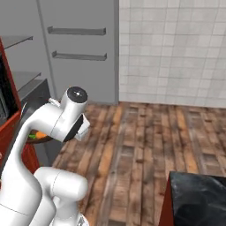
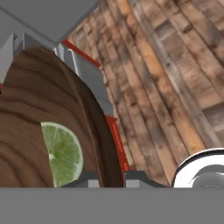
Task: Place the bowl with the carrot and lemon wedge on the top shelf of the fridge. Place the bowl with the chicken drumstick and fish on the second highest shelf of the fridge.
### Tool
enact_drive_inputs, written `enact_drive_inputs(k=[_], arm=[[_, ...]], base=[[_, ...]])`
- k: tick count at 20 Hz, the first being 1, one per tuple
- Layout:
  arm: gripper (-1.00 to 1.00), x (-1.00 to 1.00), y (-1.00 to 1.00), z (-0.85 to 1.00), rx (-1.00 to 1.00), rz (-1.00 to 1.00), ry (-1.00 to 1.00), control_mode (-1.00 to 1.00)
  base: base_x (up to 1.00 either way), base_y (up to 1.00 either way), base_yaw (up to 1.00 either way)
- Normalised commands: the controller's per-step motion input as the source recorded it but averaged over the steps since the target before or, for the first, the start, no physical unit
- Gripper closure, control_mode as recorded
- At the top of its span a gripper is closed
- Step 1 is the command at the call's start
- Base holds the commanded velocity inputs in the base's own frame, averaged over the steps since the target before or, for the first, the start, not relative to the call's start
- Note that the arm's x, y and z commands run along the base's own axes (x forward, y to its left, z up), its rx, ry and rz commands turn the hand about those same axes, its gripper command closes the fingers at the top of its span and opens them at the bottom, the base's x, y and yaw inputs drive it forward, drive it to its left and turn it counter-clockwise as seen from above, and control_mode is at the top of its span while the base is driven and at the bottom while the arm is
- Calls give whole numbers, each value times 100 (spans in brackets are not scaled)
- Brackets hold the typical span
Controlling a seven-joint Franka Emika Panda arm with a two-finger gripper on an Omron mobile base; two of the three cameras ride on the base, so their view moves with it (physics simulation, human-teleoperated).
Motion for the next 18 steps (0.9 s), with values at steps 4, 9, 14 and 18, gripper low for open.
enact_drive_inputs(k=[4, 9, 14, 18], arm=[[100, 0, 0, 0, 0, 0, 0, 100], [100, 0, 0, 0, 0, 0, 0, 100], [100, 0, 0, 0, 0, 0, 0, 100], [100, 0, 0, 0, 0, 0, 0, 100]], base=[[100, 0, 8], [100, 0, 10], [100, 0, 11], [100, 0, 25]])
